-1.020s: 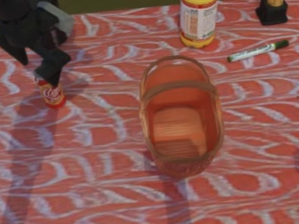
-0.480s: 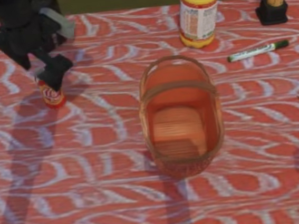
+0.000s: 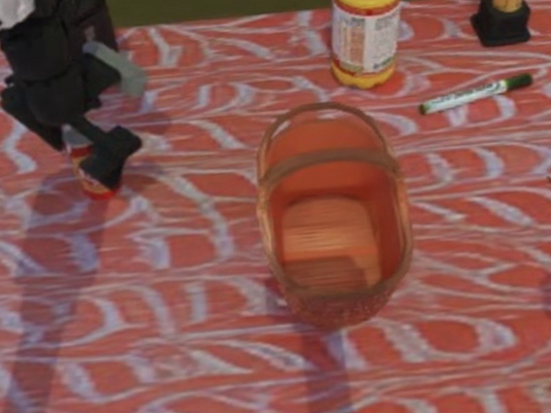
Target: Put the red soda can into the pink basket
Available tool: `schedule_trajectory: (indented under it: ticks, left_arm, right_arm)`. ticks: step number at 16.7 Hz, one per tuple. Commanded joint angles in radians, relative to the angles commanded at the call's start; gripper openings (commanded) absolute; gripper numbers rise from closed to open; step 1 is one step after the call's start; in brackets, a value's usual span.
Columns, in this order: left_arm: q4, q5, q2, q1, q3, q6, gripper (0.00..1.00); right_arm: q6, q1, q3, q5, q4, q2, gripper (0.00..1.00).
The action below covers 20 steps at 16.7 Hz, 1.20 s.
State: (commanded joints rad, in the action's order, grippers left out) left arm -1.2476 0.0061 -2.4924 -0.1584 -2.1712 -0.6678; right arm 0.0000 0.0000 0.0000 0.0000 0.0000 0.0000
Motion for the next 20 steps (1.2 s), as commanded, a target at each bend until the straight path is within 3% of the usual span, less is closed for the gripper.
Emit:
schedule_trajectory:
  ticks: [1, 14, 20]
  left_arm:
    - [0.0, 0.0, 0.0, 0.0, 0.0, 0.0, 1.0]
    - [0.0, 0.0, 0.0, 0.0, 0.0, 0.0, 0.02]
    - [0.0, 0.0, 0.0, 0.0, 0.0, 0.0, 0.0]
  right_arm:
    - [0.0, 0.0, 0.0, 0.0, 0.0, 0.0, 1.0]
    - [0.0, 0.0, 0.0, 0.0, 0.0, 0.0, 1.0]
    - [0.0, 0.0, 0.0, 0.0, 0.0, 0.0, 1.0]
